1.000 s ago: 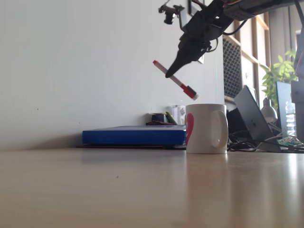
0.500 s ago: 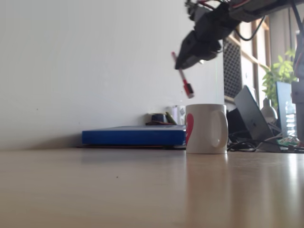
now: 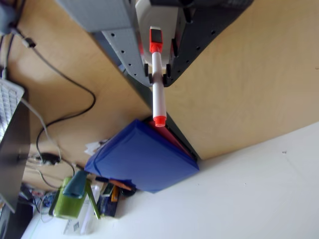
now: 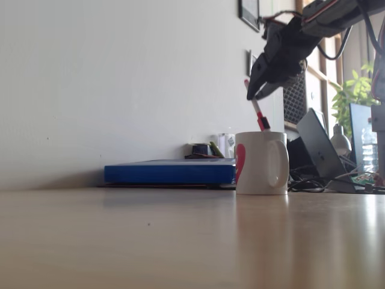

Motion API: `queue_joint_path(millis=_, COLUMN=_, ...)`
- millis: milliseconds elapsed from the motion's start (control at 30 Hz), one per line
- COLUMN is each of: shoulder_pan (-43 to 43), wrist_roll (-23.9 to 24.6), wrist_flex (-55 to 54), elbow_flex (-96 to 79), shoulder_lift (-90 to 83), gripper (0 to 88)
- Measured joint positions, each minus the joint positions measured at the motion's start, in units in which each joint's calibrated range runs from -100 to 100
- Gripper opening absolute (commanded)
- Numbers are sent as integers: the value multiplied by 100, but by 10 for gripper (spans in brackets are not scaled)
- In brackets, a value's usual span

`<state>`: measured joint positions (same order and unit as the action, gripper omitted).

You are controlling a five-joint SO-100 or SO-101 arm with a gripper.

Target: Grab the pen and place it in the cup.

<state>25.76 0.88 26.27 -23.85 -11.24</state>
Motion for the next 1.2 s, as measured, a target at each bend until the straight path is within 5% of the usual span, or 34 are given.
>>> queue_joint_path(millis=1000, shoulder_pan=-22, wrist_roll=186, wrist_flex=-559, elbow_flex=-2048, shoulder_lift=0, gripper=18)
queue_joint_path(millis=1200, shoulder_pan=-103, wrist_roll=171, wrist_flex=-525, elbow_flex=-2048, shoulder_lift=0, gripper=232)
